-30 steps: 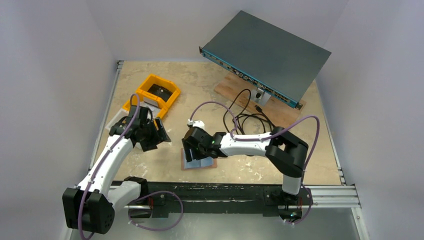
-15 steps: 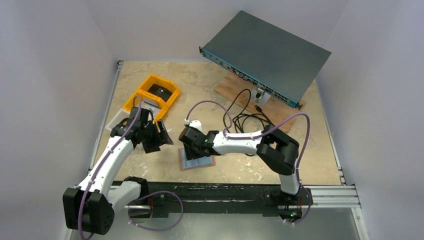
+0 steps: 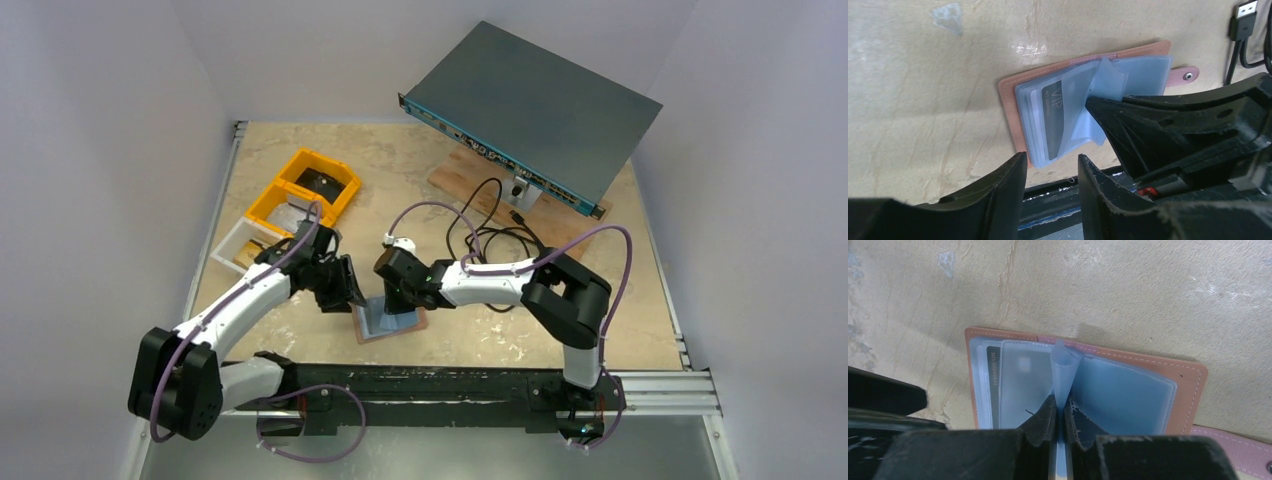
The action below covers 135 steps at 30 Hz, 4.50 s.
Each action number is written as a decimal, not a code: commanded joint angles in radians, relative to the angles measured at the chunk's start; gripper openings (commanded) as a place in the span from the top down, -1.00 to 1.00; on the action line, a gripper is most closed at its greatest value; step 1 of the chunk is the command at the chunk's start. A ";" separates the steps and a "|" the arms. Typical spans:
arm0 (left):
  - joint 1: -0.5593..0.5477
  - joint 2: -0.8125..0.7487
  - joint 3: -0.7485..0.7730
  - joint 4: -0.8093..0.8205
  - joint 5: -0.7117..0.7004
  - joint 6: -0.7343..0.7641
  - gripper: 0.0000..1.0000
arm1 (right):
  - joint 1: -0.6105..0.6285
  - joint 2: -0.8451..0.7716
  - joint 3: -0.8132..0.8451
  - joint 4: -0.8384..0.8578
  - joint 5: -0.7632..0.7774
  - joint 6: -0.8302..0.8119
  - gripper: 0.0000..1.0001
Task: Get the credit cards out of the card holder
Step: Remove the credit card from the card holder.
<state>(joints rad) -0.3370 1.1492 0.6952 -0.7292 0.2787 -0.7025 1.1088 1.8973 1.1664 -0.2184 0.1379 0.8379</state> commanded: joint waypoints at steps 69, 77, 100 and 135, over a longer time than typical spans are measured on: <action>-0.269 0.469 0.208 0.395 0.175 -0.154 0.08 | -0.096 -0.474 -0.269 -0.046 0.058 0.015 0.04; -0.231 0.261 0.229 0.125 -0.083 -0.086 -0.04 | -0.089 -0.408 -0.224 0.071 -0.074 -0.048 0.05; -0.103 0.100 -0.011 0.126 -0.101 -0.122 0.78 | -0.113 -0.104 -0.210 0.376 -0.372 0.031 0.20; -0.157 0.339 0.006 0.192 -0.127 -0.156 1.00 | -0.236 -0.049 -0.410 0.661 -0.559 0.137 0.20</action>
<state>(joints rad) -0.4801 1.4315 0.7147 -0.5667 0.1974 -0.8398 0.9138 1.8469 0.8345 0.3500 -0.3626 0.9428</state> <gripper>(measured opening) 0.003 0.400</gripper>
